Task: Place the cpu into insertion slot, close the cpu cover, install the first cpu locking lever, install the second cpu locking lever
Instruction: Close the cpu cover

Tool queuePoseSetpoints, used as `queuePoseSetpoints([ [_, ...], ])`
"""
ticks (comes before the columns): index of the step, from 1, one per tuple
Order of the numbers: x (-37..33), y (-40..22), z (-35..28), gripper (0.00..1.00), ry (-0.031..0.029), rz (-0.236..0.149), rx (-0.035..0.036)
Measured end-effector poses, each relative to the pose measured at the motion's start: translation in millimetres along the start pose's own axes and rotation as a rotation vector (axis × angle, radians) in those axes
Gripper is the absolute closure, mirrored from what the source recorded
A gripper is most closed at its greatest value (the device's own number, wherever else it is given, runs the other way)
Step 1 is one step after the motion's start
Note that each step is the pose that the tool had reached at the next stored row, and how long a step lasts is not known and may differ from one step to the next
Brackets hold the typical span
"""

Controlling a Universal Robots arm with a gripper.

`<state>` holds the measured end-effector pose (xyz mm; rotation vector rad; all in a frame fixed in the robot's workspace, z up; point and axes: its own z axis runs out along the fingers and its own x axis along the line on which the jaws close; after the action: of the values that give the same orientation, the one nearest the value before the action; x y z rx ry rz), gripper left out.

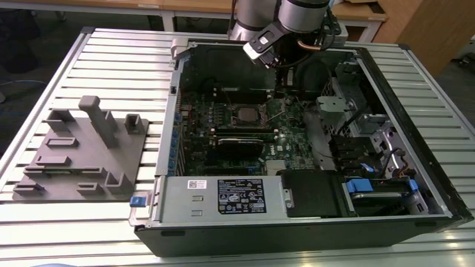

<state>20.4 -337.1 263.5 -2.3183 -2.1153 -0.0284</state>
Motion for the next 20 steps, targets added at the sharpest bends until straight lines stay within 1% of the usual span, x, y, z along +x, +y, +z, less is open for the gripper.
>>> queuePoseSetpoints([
  [3,-0.1,0.0,0.0,0.90,-0.0001,0.000,0.0001],
  [4,-0.1,0.1,-0.1,0.90,0.0002,0.000,-0.0014],
  [6,0.0,0.7,0.1,0.90,0.0020,0.000,-0.0069],
  [8,0.2,2.5,0.2,0.90,0.0025,0.000,-0.0109],
  [11,0.5,6.7,0.3,0.90,0.0031,0.000,-0.0150],
  [14,1.0,12.3,0.4,0.90,0.0034,-0.001,-0.0178],
  [20,2.1,23.6,0.6,0.90,0.0034,-0.001,-0.0187],
])
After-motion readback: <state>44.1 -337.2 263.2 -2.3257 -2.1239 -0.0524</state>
